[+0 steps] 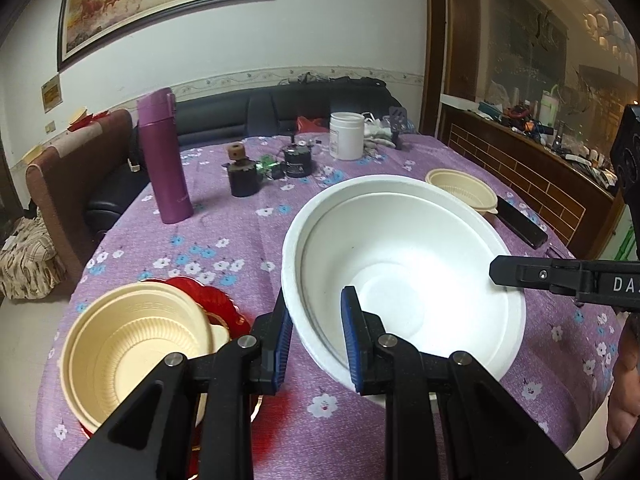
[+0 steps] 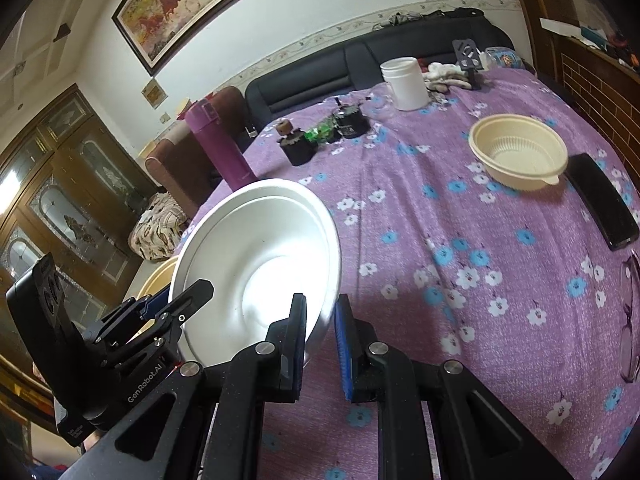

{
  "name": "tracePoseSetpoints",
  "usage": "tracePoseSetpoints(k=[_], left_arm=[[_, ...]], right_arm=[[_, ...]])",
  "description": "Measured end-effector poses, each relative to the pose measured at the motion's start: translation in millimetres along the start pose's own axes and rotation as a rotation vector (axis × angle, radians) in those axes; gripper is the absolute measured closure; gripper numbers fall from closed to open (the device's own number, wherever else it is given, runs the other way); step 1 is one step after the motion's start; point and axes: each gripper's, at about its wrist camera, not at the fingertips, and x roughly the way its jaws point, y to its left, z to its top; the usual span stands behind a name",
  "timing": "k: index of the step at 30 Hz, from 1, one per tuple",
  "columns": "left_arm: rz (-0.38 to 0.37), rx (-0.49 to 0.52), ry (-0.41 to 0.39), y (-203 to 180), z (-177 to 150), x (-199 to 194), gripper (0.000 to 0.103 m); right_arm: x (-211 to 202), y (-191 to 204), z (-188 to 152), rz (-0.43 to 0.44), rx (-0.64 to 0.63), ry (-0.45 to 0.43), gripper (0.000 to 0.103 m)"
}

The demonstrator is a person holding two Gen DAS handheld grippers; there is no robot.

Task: Organize plates and bowls
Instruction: 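Carry the white foam bowl with the left gripper over the red plate stack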

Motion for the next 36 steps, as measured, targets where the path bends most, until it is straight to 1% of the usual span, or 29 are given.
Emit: tracePoseSetpoints(k=[13,16,20,24,29,33,36], left_arm=[[0.045,-0.076,-0.033,42,5,-19,0.080],[0.062,-0.091,-0.045,55,5,-26,0.078],[0.081,-0.127,-0.055,79,5,-36,0.078],[0.116,-0.172,-0.069,102,3,-45,0.078],[0.161,-0.218,-0.081,126,-4,-54,0.075],[0.181,-0.253,-0.070,144,-14,-57,0.075],[0.194,-0.265,-0.060,152,-20,-55,0.075]], right_arm=[[13,42,13,0.060,-0.055,0.007,0.087],[18,54,16,0.086,-0.069,0.012,0.087],[28,77,20,0.117,-0.097,0.019,0.087],[41,99,23,0.144,-0.126,0.038,0.087],[61,123,22,0.164,-0.155,0.068,0.087],[82,135,18,0.185,-0.160,0.120,0.087],[97,140,15,0.181,-0.164,0.152,0.087]])
